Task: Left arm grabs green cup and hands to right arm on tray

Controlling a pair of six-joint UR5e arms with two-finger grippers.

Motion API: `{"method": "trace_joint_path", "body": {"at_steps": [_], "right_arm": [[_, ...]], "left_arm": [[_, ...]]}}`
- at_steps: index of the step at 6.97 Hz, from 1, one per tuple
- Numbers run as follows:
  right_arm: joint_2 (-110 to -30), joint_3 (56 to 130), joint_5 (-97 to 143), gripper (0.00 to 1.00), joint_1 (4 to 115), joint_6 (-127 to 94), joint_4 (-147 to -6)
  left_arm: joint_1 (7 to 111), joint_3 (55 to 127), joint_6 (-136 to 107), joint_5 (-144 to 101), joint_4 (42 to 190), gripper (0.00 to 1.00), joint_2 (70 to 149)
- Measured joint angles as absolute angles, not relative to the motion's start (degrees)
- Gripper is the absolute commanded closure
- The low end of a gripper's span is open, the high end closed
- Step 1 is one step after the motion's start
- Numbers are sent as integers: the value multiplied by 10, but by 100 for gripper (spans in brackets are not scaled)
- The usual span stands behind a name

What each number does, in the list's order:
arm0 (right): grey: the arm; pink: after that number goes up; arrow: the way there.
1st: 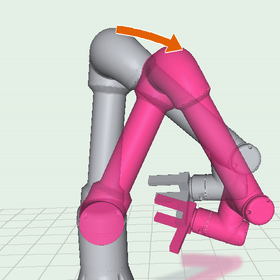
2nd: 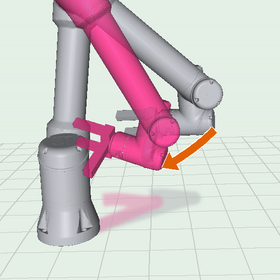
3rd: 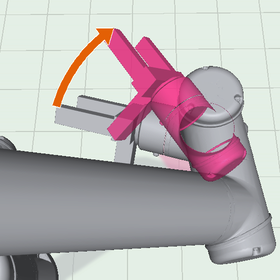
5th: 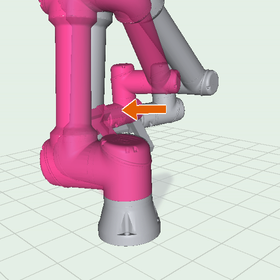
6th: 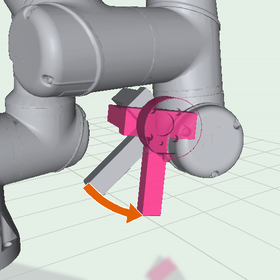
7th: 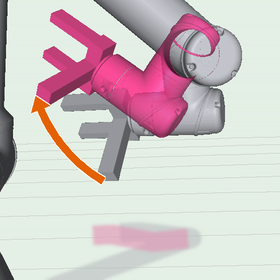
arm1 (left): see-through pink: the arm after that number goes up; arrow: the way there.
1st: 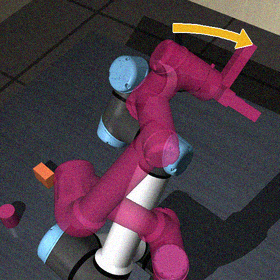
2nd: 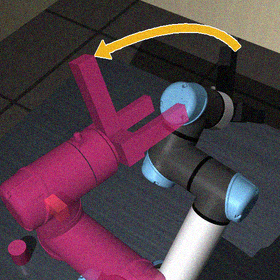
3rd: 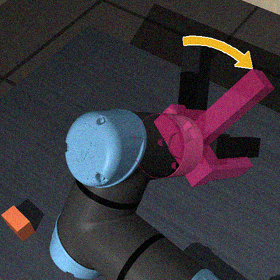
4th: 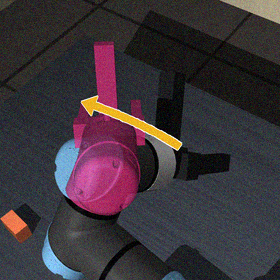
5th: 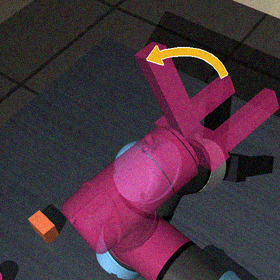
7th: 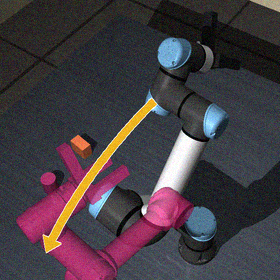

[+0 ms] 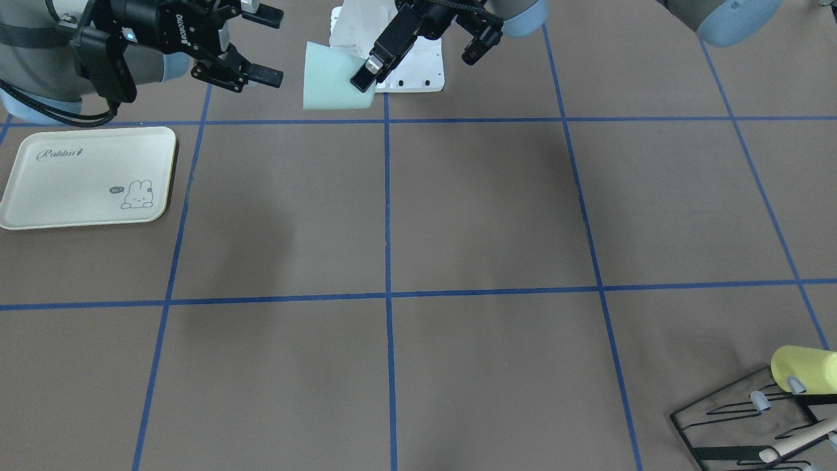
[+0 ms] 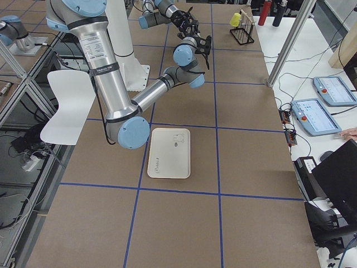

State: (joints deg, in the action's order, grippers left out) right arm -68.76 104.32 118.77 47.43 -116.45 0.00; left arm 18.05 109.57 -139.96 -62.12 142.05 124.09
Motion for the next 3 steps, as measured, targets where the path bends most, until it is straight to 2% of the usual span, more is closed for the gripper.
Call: {"method": "trace_joint_path", "body": {"at_steps": [3], "right_arm": [[-686,1040,1187,5,468,-1164,0]], "left_arm": [[177,1090,-1401,-621,1420,68,1244]]}}
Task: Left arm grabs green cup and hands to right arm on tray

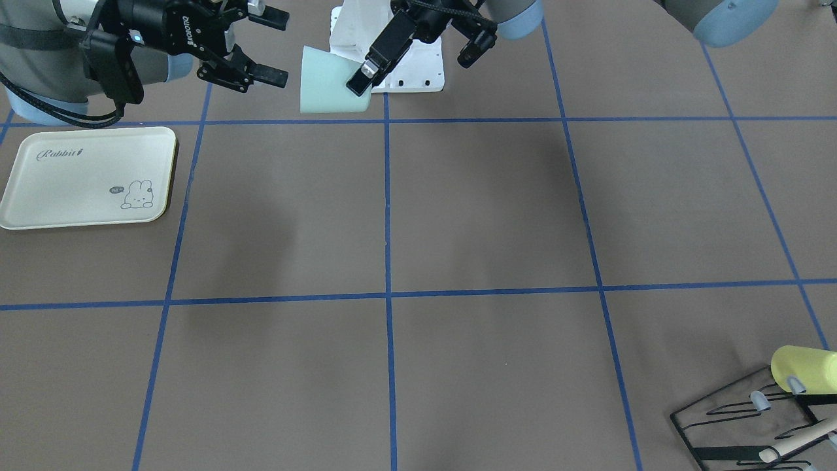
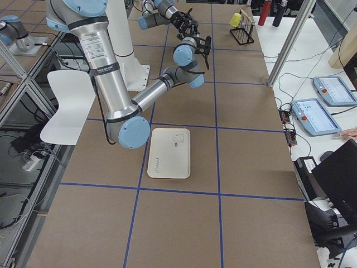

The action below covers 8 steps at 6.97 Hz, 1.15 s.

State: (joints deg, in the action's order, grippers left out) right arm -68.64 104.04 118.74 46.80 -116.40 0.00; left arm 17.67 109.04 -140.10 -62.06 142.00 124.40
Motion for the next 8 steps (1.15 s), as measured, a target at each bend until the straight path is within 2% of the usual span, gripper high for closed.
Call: {"method": "trace_joint_path", "body": {"at_steps": [8], "right_arm": [[-684,1036,1187,9,458,-1164,0]], "left_arm": [[164,1068,-1405,-621,1421,68,1258]]}}
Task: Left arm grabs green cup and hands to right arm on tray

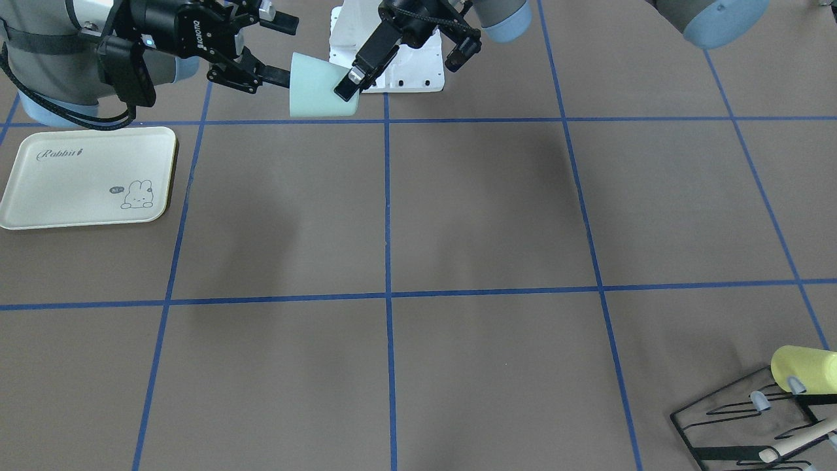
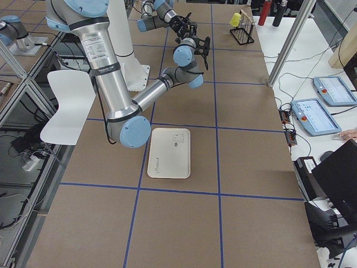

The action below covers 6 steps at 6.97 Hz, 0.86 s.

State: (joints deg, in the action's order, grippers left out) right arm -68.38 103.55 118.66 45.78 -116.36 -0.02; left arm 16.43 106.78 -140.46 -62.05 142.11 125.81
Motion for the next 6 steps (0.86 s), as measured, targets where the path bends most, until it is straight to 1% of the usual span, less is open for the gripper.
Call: {"method": "trace_joint_path", "body": {"at_steps": [1,3,6], "right_arm": [[-684,1035,1187,12,456,-1164,-1],[-684,1034,1187,21,452,-1163,-1],[-684,1033,1187,43,449,-1163,-2]], "left_arm": [[164,1067,-1405,-620,1421,67,1260],[163,1067,-1406,-621,1421,67,1264],[163,1067,-1406,-621,1421,67,1266]]}}
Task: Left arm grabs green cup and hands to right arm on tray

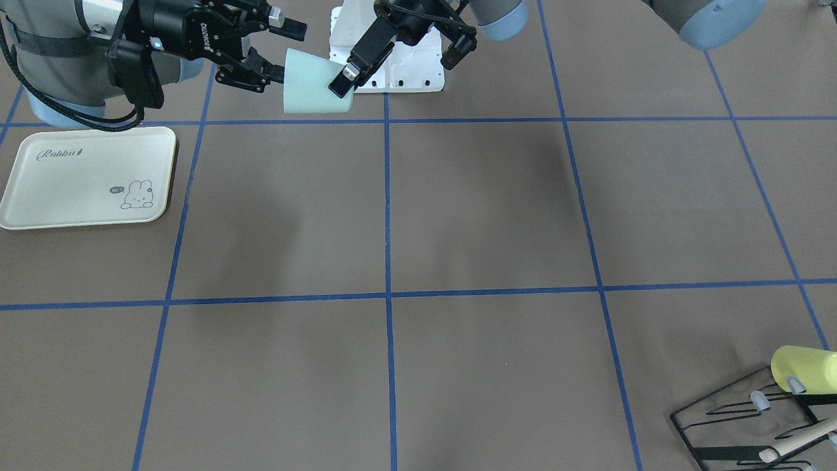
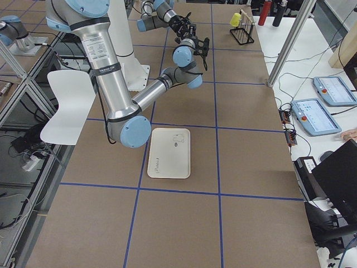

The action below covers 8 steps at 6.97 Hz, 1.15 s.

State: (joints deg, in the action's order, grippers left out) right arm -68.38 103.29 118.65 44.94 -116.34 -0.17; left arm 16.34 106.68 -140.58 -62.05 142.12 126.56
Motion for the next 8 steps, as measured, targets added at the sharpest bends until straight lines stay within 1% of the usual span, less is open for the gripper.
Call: {"method": "trace_joint_path", "body": {"at_steps": [2,3,7,8], "right_arm": [[-684,1033,1187,57,449,-1164,-2],[-684,1032,1187,62,449,-1164,-2],[-685,1028,1187,73,448,-1164,-2],[-685,1027,1187,79,448,-1164,-2]], "left_arm": [[163,1066,-1405,-621,1421,67,1265],[163,1067,-1404,-620,1422,67,1265],[163,1070,-1404,-620,1422,67,1264],[163,1070,-1404,-620,1422,66,1264]]}}
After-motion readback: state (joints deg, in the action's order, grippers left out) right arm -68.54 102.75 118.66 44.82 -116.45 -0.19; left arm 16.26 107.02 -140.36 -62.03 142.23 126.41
